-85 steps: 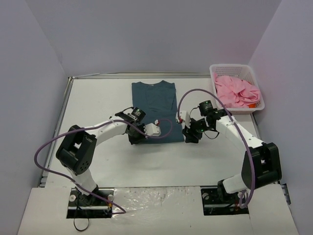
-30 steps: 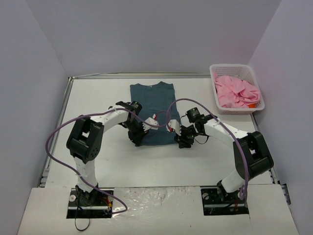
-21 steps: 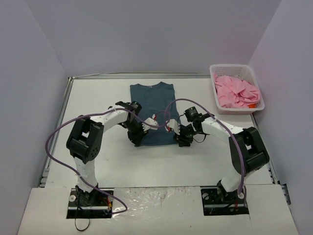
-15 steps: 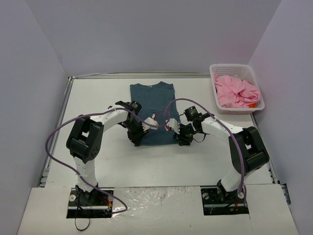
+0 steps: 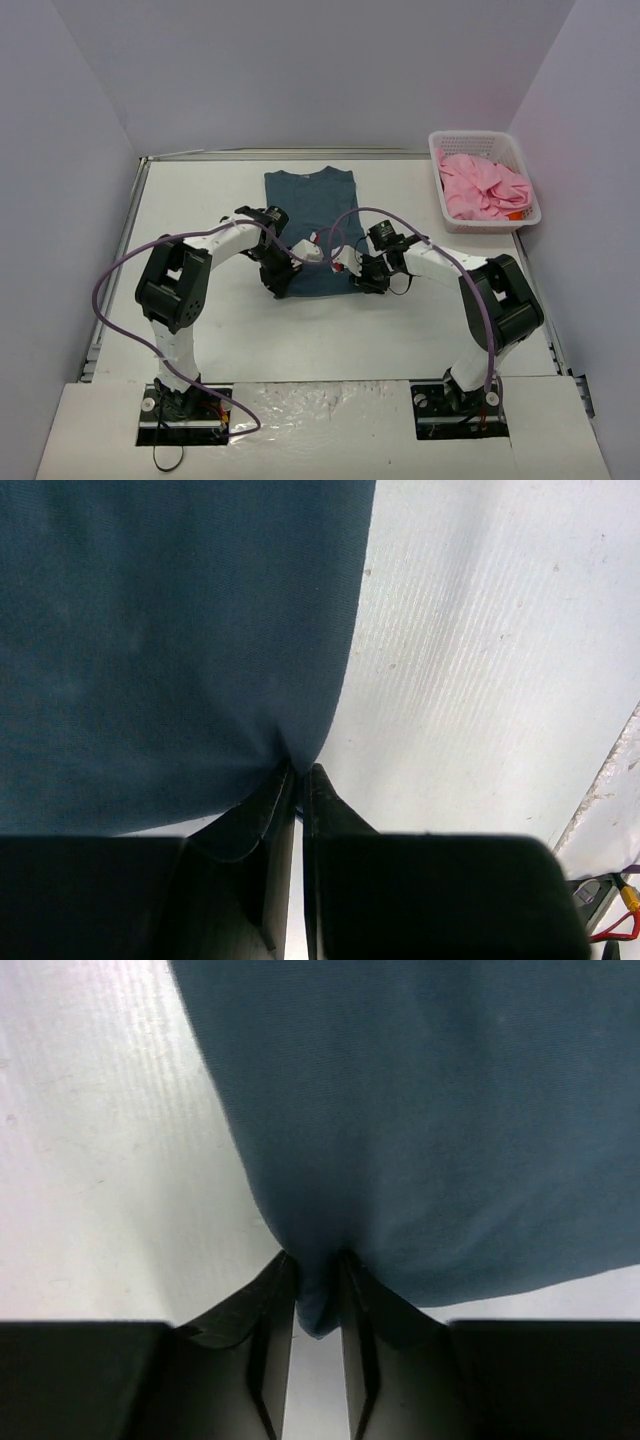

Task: Fold and stack the t-shirts
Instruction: Grab one side of the 2/3 rectangular tshirt with both arms

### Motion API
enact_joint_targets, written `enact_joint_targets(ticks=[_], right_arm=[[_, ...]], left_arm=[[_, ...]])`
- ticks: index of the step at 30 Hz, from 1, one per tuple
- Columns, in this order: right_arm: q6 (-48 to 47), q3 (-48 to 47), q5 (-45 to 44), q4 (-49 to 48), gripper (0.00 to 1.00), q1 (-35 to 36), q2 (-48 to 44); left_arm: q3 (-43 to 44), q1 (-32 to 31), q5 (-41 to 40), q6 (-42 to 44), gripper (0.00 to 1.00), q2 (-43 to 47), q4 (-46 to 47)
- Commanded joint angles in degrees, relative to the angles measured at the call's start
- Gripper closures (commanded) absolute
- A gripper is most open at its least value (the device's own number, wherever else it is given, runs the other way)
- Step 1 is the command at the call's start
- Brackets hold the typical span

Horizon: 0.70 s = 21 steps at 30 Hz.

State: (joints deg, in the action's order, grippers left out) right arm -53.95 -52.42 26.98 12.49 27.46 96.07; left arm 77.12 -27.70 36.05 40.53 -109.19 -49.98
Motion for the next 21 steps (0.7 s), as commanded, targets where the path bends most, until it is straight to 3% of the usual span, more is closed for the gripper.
enact_joint_targets(ticks=[1, 6, 15, 21], right_arm=[[2.2, 1.8, -5.6, 0.1, 0.82, 0.9, 1.9], [3.3, 1.7, -6.5, 0.7, 1.00, 1.1, 1.7], [2.3, -3.3, 0.1, 16.3, 1.00, 1.1, -5.6], [1.7, -5.4, 0.7, 24.2, 1.00, 1.2, -16.2]], left_arm=[[-0.3, -0.2, 2.2, 2.0, 0.98, 1.7, -1.9], [-0.7, -0.2, 2.1, 2.0, 0.98, 2.2, -1.9], [-0.5, -0.2, -1.2, -0.4, 0.98, 7.3, -3.5], [-0.8, -0.2, -0.5, -0.2, 0.98, 15.1, -7.2]])
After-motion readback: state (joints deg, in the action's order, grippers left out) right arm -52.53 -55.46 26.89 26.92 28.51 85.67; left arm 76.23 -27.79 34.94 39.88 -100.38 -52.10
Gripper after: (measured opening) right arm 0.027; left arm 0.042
